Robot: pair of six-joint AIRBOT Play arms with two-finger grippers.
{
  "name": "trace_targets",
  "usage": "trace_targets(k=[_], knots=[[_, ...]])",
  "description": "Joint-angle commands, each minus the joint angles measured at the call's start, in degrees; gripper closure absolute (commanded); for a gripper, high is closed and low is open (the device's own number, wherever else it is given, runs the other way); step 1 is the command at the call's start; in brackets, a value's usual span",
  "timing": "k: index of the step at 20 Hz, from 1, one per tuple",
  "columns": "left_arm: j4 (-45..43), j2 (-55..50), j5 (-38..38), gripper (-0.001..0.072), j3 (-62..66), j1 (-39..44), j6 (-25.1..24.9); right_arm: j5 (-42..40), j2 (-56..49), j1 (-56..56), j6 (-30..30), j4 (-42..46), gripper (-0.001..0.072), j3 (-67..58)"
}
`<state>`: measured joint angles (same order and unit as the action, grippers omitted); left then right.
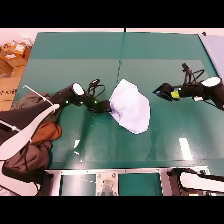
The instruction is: Fold the shirts.
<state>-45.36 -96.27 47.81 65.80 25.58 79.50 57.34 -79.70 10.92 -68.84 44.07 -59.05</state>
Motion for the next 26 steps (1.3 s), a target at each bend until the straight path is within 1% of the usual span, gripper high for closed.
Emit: trace_targets(k=[1,2,3,5,10,11,12,13,14,16,18,22,23,26], knots=[[2.93,0.02,-5.38,0.064,-1.68,1.18,-3.1,1.29,-5.92,-3.43,0.55,-0.61,0.0264,-6.51],[2.97,0.04,-4.04,0.0681,-1.68,1.18,-4.83,2.21,-7.72,-4.48,0.57,-0.59,0.0224,-8.17],[2.91,0.04,-2.34,0.0681,-1.68,1.03,-5.9,3.04,-9.44,-5.57,0.57,-0.59,0.0219,-9.73],[2.08,0.04,-0.74,0.0682,-1.68,1.01,-6.12,3.78,-13.29,-8.09,0.57,-0.61,0.0219,-13.29],[0.31,0.04,-1.7,0.0682,-1.68,1.01,-6.08,5.77,-22.1,-15.45,0.52,-0.61,0.0228,-21.2],[-1.05,0.04,-2.34,0.0682,-1.62,0.98,-5.95,5.9,-23.39,-16.59,0.52,-0.59,0.0372,-22.49],[-3.08,0.07,-2.32,0.0683,-1.25,0.7,-4.79,5.99,-24.09,-17.03,0.52,-0.61,0.0575,-23.58],[-4.7,0.31,-1.68,0.0683,-0.68,-0.26,-2.73,5.95,-24.26,-17.18,0.52,-0.59,0.0691,-24.5],[-5.64,0.85,-0.44,0.0683,-0.07,-1.84,-1.57,6.01,-24.11,-16.65,0.52,-0.59,0.0694,-25.66],[-6.16,3.13,2.6,0.0684,1.11,-6.23,-1.44,7.28,-22.36,-14.43,0.55,-0.57,0.0695,-27.89],[-6.73,8.37,3.78,0.0685,1.09,-10.4,-0.22,7.93,-17.75,-11.37,0.52,-0.59,0.0695,-28.63],[-8.55,23.65,3.54,0.0685,1.11,-15.58,3.1,9.16,-2.97,-4.68,-0.72,-0.61,0.0695,-28.63],[-8.48,28.02,3.02,0.0685,1.11,-16.04,3.26,9.16,1.18,-3.26,-1.22,-0.63,0.0695,-28.63],[-8.57,40.11,0.09,0.0684,1.11,-16.13,6.12,9.14,13.31,-0.83,-1.22,-0.61,0.0695,-28.63]])
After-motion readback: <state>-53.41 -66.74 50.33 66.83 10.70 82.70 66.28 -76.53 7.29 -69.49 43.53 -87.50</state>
